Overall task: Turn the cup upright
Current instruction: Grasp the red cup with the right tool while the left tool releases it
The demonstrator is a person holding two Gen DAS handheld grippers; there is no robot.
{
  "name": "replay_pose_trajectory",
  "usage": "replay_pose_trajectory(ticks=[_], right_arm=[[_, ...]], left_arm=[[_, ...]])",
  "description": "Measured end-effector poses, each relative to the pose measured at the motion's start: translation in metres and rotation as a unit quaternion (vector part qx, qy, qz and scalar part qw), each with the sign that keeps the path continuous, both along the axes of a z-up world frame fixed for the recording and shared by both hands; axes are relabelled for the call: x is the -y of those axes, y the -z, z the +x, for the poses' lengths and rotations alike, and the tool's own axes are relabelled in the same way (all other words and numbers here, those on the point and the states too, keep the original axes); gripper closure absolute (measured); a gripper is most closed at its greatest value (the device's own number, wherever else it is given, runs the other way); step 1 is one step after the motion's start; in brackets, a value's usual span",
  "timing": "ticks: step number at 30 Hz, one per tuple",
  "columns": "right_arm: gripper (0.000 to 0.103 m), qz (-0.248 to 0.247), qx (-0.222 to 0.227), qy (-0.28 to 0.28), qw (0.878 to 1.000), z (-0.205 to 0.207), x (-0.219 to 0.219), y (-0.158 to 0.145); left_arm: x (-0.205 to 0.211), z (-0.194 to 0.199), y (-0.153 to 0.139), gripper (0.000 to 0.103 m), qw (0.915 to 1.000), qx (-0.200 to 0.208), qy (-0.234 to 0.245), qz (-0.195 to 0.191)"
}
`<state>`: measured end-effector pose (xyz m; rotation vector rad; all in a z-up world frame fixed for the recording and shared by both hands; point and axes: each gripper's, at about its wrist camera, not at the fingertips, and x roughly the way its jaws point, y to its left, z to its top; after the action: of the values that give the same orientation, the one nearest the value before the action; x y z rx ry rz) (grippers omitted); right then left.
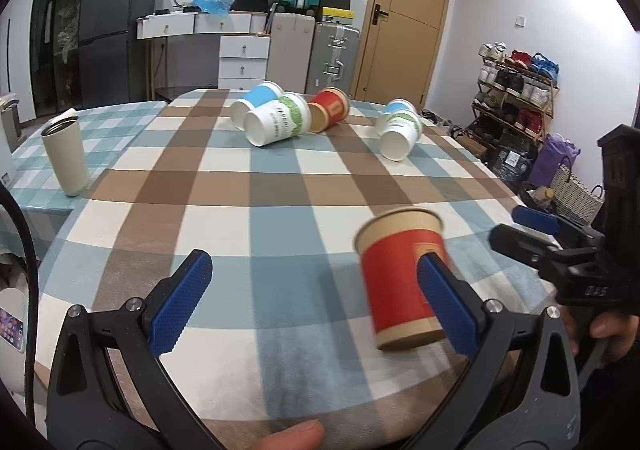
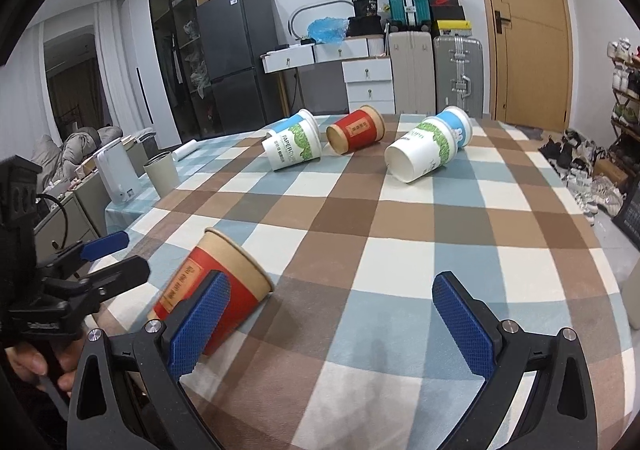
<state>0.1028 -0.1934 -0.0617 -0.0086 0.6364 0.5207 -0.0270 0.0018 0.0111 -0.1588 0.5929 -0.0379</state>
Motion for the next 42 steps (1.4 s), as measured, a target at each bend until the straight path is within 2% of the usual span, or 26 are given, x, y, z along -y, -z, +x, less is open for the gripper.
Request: replay_pose_trajectory(ticks=[4, 22, 31, 36, 42], right_arm=[[0.0, 0.007, -0.022, -0.006, 1.0, 0.001, -0.009, -0.003], [0.0, 0.05, -0.139, -0.034, 0.988, 0.022, -0.038, 0.009], [0.006, 0.081, -0.198, -0.054, 0.975, 0.036, -0.047, 0.019], [0.015, 0.097, -0.234, -0.058, 0.966, 0.046, -0.05, 0.027], [0.017, 0.105, -0.249, -0.064, 0.961, 0.052, -0.058, 0.03]], left_arm=[[-0.01, 0.004, 0.006, 0.001, 0.9999, 0.0, -0.014, 0.009], [-0.016, 0.022, 0.026, 0.001, 1.0, 0.002, -0.001, 0.003], [-0.016, 0.023, 0.029, 0.001, 0.9999, -0.003, 0.011, -0.002], [-0.014, 0.023, 0.031, 0.001, 0.9999, -0.007, 0.013, 0.002], [-0.014, 0.023, 0.032, 0.001, 0.9999, -0.009, 0.011, 0.002]])
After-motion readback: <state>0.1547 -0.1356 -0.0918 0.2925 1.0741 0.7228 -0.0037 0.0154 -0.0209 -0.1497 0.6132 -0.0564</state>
